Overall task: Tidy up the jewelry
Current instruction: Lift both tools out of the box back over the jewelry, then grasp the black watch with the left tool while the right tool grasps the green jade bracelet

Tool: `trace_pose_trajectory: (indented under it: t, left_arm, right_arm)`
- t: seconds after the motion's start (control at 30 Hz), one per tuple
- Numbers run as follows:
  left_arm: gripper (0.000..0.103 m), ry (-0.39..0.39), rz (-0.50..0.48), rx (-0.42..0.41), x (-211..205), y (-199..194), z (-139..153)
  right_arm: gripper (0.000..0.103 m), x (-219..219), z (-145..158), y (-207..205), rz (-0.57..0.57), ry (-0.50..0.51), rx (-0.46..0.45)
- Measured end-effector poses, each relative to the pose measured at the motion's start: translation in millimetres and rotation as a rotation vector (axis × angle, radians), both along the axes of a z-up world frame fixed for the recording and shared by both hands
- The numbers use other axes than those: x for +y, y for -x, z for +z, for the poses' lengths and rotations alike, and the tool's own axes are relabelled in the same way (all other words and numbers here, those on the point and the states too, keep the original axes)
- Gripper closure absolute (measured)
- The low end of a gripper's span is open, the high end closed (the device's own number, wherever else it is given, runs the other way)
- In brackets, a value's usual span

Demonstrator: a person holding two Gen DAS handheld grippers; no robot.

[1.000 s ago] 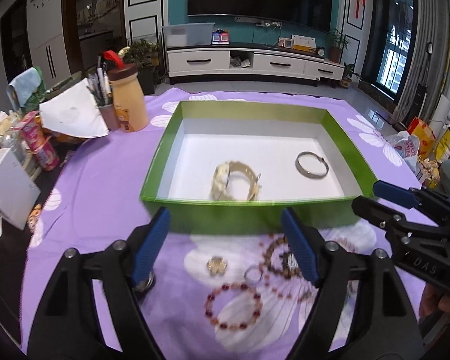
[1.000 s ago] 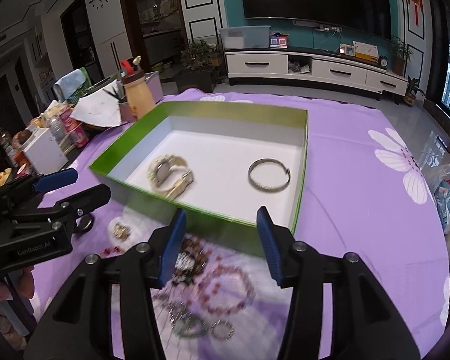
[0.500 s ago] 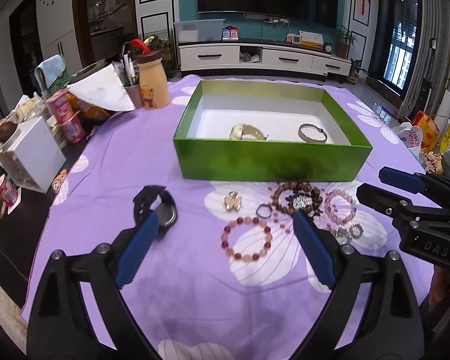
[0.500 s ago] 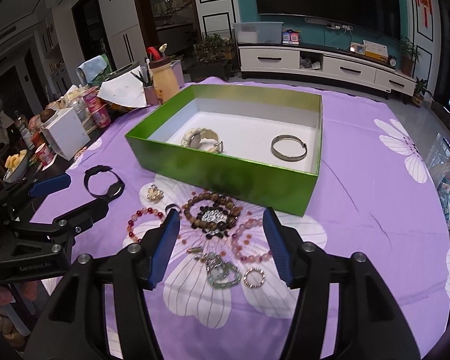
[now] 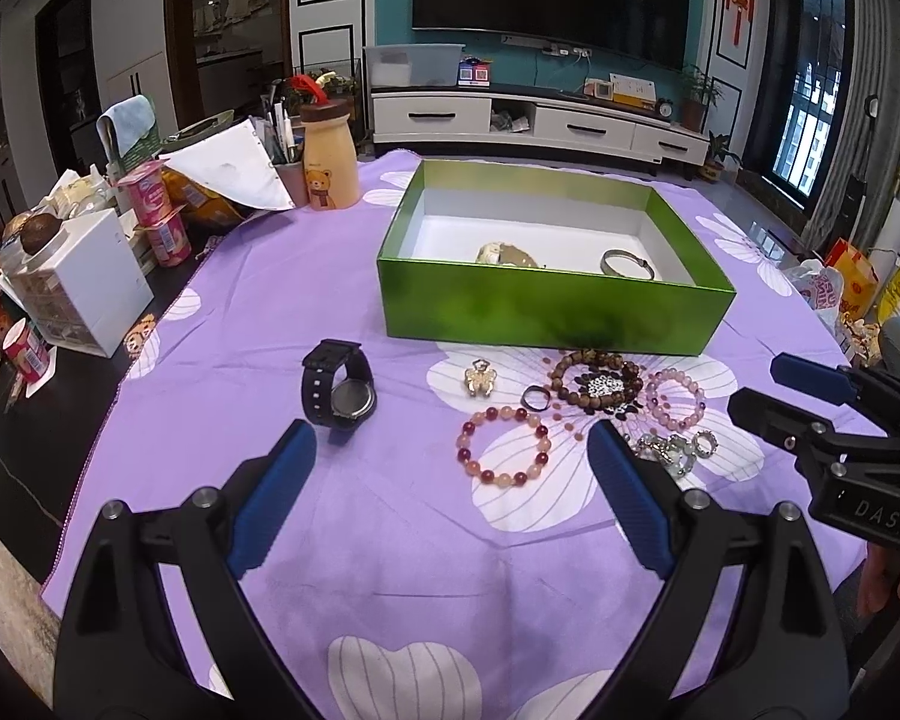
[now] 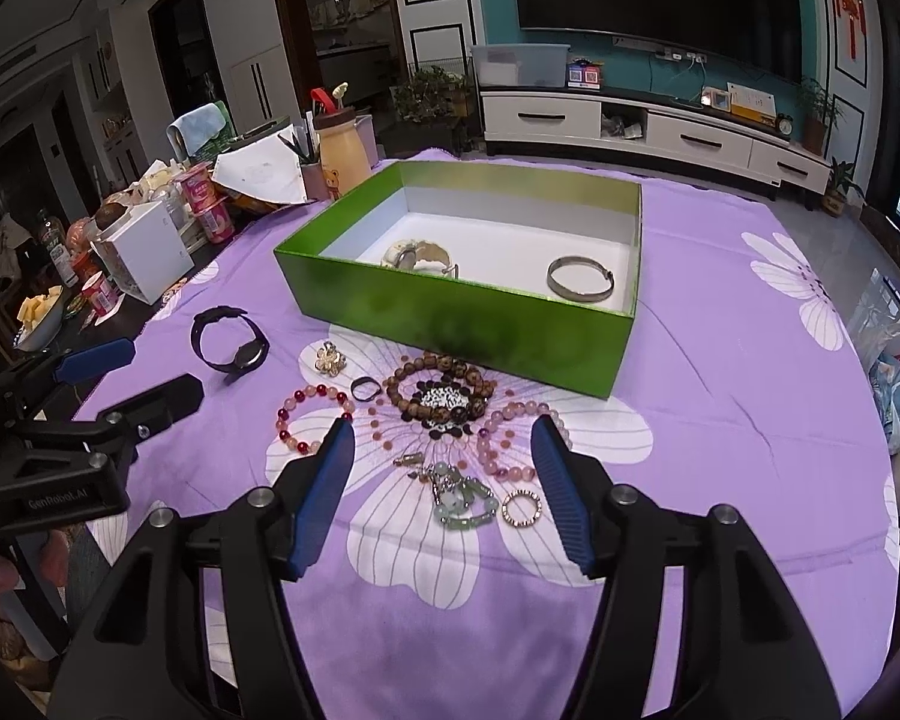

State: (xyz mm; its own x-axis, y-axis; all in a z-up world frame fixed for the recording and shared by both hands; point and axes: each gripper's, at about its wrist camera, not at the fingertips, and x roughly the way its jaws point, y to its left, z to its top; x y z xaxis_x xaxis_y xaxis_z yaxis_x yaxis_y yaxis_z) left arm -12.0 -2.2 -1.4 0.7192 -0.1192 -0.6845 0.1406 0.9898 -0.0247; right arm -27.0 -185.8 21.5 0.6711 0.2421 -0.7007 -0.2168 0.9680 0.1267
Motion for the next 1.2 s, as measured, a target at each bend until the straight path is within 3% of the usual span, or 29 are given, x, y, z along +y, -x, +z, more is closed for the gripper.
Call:
trace_pose_trajectory:
  t: [0.33,0.57,1.03,1.2]
  left_arm:
    - [0.01,0.043,0.108,-0.029,44,8,-4]
    - [0.01,0.058,0.176,0.017,71,0,-19]
    - [0.01,0.055,0.153,0.043,63,-20,-32]
    - [0.01,0.052,0.147,0.049,62,-28,-36]
  right_arm:
    - [0.041,0,-11,0,-0.01,0.006,0.033]
    - [0.041,-4,-22,-7,-0.024,-0.003,0.062]
    - [0.041,-14,-46,-24,-0.05,-0.01,0.122]
    - [0.041,-9,-53,-27,-0.001,-0.028,0.145]
